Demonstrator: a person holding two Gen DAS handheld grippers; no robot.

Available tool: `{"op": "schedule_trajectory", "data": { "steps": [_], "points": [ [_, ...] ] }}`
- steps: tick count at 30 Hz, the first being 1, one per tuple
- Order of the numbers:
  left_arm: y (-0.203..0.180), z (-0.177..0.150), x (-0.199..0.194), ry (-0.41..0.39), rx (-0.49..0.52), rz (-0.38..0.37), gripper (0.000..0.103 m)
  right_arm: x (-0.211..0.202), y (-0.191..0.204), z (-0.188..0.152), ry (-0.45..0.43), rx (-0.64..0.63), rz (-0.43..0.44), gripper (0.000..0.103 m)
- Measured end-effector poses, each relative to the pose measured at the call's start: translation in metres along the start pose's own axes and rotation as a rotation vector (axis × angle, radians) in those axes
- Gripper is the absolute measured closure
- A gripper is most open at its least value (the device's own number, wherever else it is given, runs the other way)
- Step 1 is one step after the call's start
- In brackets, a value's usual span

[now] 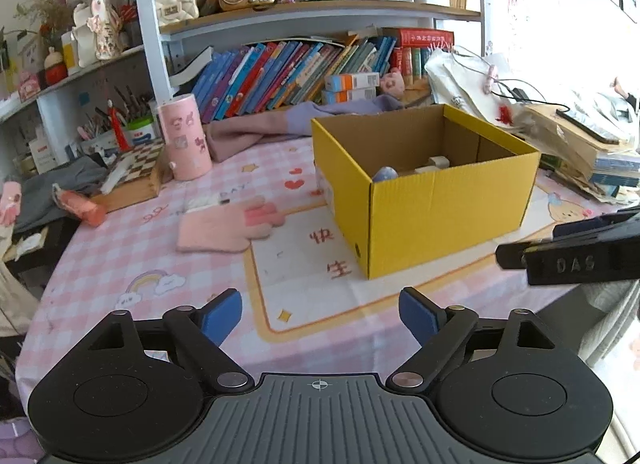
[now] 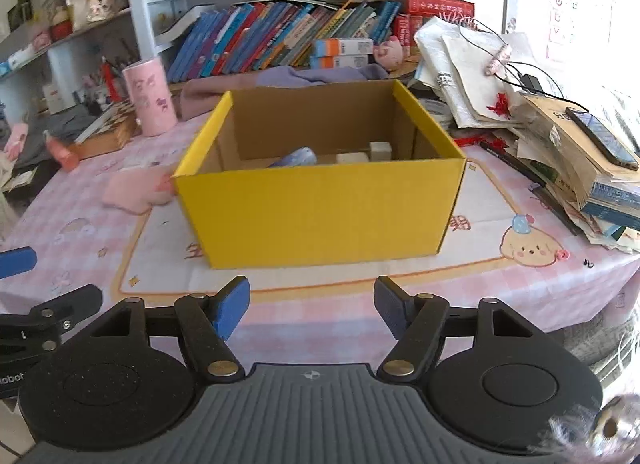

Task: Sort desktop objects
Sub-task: 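Lift both open grippers out of the yellow box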

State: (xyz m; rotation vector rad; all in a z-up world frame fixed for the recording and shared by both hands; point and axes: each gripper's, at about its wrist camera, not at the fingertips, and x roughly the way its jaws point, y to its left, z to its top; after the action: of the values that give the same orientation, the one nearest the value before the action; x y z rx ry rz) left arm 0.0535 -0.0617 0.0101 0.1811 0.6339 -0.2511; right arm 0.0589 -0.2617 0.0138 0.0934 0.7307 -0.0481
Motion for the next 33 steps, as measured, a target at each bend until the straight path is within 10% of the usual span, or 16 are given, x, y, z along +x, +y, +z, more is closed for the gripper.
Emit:
{"op": "schedule_trajectory", "data": {
  "steps": [33],
  "points": [
    [0.080, -0.058, -0.042, 0.084, -0.075, 0.018, 0.013, -0.022, 0.108, -0.048, 0.055, -0.095, 0.100, 0.031]
  ]
}}
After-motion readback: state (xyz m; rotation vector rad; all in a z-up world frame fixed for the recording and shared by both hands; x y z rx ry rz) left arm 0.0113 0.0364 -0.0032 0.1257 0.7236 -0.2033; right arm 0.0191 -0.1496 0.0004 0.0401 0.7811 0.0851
